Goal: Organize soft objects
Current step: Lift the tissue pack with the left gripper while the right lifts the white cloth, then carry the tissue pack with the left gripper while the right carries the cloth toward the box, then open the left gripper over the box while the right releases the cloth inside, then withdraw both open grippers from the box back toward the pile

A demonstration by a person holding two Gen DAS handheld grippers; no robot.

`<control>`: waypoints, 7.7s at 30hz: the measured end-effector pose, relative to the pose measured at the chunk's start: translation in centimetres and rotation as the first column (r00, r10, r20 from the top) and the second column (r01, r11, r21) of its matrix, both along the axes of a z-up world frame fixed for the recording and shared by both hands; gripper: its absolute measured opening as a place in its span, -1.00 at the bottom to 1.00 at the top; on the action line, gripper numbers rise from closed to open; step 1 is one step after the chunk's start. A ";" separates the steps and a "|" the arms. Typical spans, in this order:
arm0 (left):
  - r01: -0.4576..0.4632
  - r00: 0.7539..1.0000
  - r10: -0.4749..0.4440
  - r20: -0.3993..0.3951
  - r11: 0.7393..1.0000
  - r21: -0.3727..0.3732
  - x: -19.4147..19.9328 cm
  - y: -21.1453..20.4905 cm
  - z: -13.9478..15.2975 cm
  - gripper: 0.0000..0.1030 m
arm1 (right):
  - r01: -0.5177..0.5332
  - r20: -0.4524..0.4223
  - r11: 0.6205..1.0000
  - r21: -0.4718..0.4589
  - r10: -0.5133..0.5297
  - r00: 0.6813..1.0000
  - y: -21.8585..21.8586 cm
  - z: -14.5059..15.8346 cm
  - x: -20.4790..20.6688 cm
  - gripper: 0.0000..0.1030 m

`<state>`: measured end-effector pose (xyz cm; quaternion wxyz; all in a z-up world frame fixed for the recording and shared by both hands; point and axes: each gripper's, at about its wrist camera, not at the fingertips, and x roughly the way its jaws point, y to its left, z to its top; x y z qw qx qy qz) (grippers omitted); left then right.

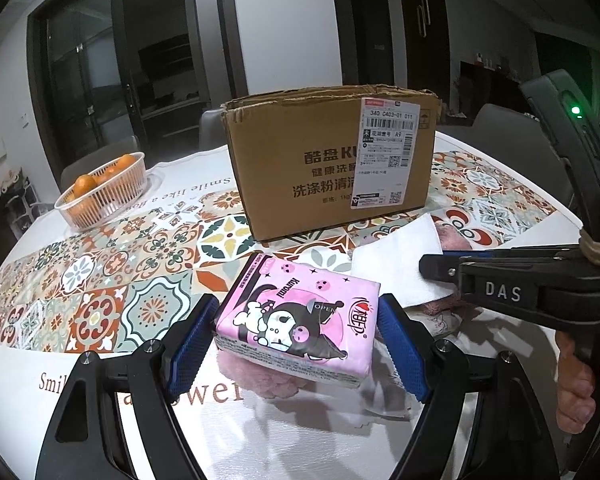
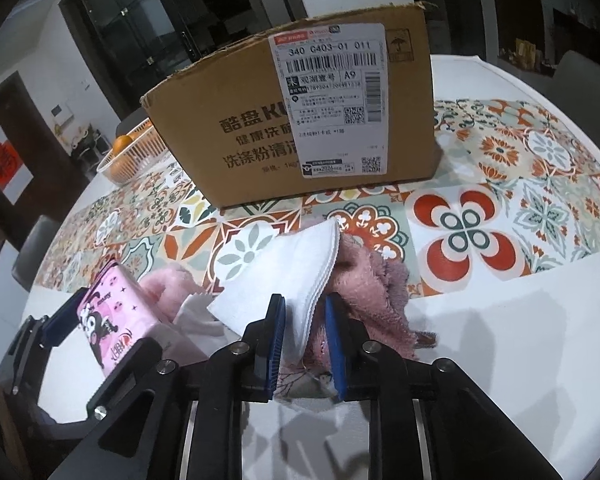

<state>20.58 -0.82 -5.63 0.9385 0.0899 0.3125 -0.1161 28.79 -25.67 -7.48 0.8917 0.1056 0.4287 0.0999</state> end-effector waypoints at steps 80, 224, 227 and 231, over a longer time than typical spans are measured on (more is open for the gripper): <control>-0.057 0.997 0.065 0.047 0.988 -0.145 0.8 1.1 5.3 0.54 | -0.012 0.180 1.000 0.025 0.007 0.984 0.3 5.5 -0.4 -0.92; -0.335 0.938 0.339 0.076 0.940 -0.063 0.9 3.2 9.6 1.00 | 0.163 0.359 0.975 -0.149 -0.100 0.928 1.0 12.9 -3.4 0.52; -0.331 0.940 0.335 0.059 0.941 -0.067 0.5 3.6 8.8 1.00 | 0.153 0.341 0.978 -0.140 -0.097 0.935 1.4 12.0 -3.8 0.52; -0.316 0.947 0.318 0.048 0.947 -0.052 -0.4 3.7 7.4 0.99 | 0.131 0.303 0.981 -0.143 -0.083 0.949 1.7 10.5 -4.4 0.52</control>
